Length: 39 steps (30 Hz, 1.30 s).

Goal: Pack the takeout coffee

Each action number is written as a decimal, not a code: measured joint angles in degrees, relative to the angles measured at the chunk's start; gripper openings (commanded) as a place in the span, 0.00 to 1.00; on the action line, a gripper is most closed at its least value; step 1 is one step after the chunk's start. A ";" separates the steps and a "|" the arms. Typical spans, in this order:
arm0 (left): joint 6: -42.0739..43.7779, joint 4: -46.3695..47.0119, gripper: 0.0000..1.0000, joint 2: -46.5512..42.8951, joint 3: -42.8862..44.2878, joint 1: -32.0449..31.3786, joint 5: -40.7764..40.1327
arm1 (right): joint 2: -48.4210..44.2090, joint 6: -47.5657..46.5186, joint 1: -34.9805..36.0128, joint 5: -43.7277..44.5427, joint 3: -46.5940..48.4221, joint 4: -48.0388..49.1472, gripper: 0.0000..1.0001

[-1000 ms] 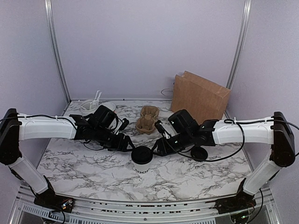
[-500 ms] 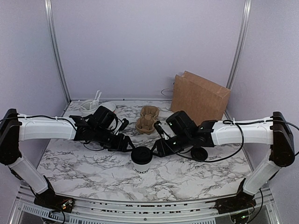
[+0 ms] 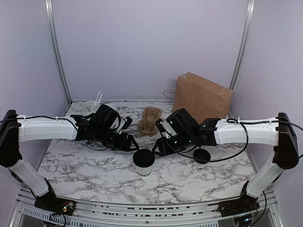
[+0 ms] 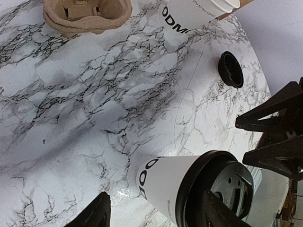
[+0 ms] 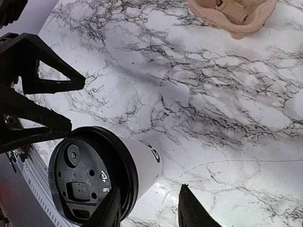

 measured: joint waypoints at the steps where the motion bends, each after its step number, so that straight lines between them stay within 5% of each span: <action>1: 0.09 -0.02 0.67 0.00 0.22 -0.02 -0.04 | 0.00 0.02 0.00 0.26 0.09 -0.02 0.39; 39: -12.28 -0.13 0.67 -10.93 -9.62 -8.28 -7.72 | -1.46 -9.09 0.42 -4.55 1.51 -0.70 0.40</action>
